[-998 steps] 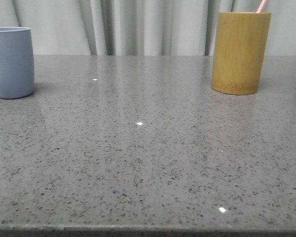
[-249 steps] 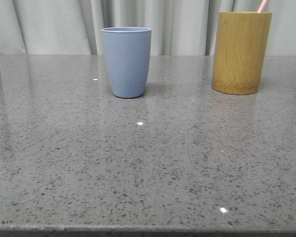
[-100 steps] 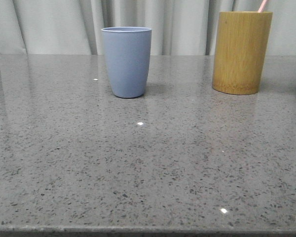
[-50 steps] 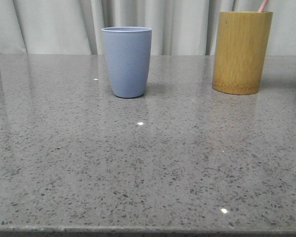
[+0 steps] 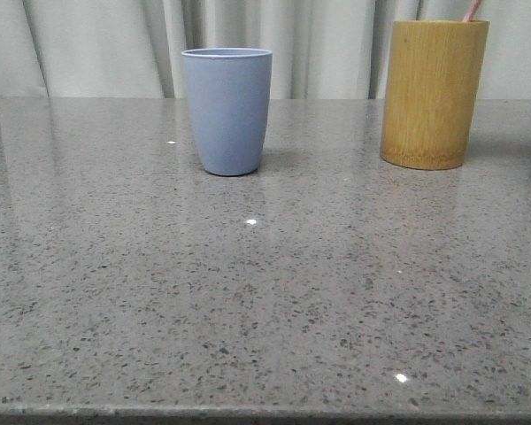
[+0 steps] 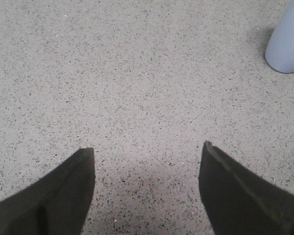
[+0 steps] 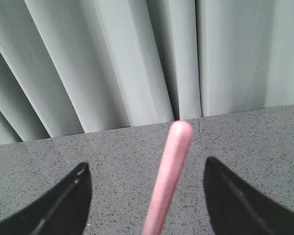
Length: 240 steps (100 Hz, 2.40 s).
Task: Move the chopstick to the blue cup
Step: 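Grasp the pink chopstick with the right gripper and lift it out, then carry the chopstick with the right gripper over the blue cup and lower it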
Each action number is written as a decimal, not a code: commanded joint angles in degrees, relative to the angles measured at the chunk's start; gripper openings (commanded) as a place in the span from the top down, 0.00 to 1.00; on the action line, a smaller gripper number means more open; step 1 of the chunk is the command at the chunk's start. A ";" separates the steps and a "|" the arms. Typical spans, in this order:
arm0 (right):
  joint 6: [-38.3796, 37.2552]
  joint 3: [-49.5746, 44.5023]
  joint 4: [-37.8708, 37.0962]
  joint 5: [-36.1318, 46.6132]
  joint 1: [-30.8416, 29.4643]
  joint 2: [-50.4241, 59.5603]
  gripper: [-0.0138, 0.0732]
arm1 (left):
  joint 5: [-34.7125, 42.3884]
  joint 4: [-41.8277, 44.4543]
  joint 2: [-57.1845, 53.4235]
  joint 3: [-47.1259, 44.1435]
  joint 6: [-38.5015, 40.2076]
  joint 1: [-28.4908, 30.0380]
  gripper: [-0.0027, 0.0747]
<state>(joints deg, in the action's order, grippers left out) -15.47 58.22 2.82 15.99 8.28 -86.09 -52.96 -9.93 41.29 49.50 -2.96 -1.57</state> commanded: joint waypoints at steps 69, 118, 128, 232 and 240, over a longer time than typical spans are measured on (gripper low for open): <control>0.02 1.93 0.00 9.19 -0.16 2.46 0.91 | 1.62 -0.62 -0.19 1.34 0.37 0.16 0.39; 0.02 9.89 -0.68 2.00 -0.09 12.55 0.92 | 1.72 -0.62 -0.19 1.34 0.37 0.16 0.39; 0.02 13.87 -0.68 -1.71 1.54 13.47 0.92 | 1.72 -0.62 -0.19 1.34 0.37 0.16 0.39; -1.09 18.50 -0.68 10.42 23.34 -5.90 0.92 | 1.82 -0.62 -0.19 1.34 0.37 0.16 0.39; -1.14 18.50 -0.68 10.16 23.33 -6.47 0.92 | 1.82 -0.62 -0.19 1.34 0.37 0.16 0.39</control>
<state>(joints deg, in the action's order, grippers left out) -16.57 74.68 2.80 21.53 31.44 -94.63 -54.44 -9.93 41.29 49.50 -2.96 -1.57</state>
